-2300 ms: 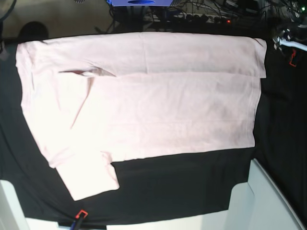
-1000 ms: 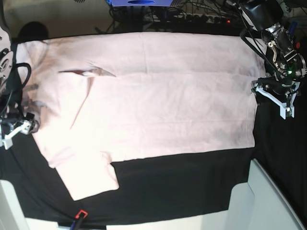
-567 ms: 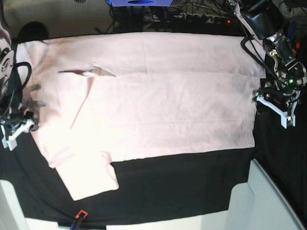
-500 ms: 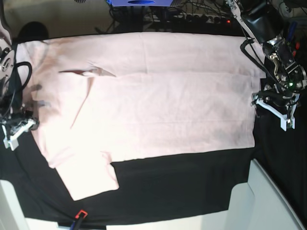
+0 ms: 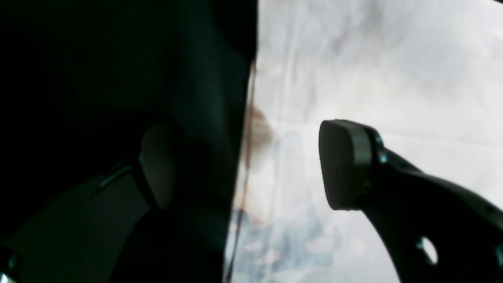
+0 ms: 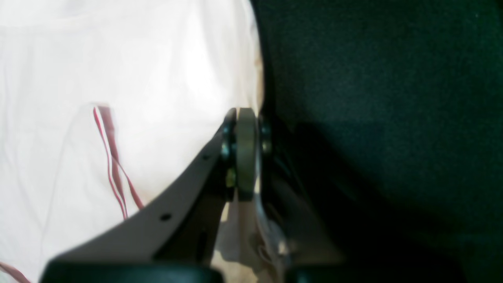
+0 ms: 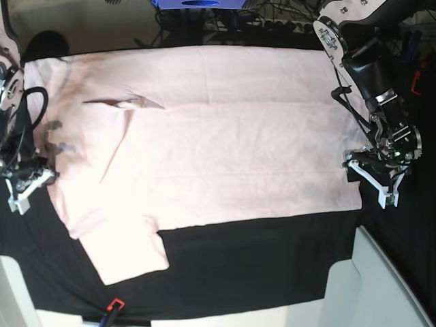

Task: Fold the T-shirt properly
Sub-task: 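Move both grippers along the shirt's sides toward its middle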

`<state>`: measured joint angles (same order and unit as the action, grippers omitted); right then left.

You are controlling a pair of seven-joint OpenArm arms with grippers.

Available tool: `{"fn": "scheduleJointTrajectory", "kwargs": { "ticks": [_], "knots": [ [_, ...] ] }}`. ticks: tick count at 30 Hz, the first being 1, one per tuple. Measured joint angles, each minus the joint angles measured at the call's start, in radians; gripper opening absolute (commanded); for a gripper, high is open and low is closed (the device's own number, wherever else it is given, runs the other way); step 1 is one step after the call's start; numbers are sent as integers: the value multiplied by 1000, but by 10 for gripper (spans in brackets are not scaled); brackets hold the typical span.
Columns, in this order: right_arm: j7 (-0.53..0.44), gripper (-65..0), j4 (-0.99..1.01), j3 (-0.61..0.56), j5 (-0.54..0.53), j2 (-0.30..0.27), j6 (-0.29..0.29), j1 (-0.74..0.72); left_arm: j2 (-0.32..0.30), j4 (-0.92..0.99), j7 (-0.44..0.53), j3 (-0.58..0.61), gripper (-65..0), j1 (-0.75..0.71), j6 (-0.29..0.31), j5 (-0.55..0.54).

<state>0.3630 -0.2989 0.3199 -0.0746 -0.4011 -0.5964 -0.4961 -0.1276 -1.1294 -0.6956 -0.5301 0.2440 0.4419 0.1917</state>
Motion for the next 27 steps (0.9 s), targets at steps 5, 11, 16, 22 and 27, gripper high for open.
{"fn": "scheduleJointTrajectory", "kwargs": {
  "ticks": [5, 11, 16, 22, 27],
  "knots": [
    [0, -650, 0, -2, 0, 0, -1, 0, -1, 4, -2, -2, -106, -3, 0, 6],
    [0, -650, 0, -2, 0, 0, -1, 0, -31, 8, -10, 3, -5, -2, 0, -176],
    [0, -650, 0, -2, 0, 0, 0, 0, -29, 105, 3, 6, -7, 25, -15, -217],
    [0, -650, 0, -2, 0, 0, -1, 0, -24, 228, 45, 7, -7, 47, -14, -223],
    [0, -650, 0, -2, 0, 1, -1, 0, -9, 229, 64, 7, -8, 46, -18, -216]
  ]
}}
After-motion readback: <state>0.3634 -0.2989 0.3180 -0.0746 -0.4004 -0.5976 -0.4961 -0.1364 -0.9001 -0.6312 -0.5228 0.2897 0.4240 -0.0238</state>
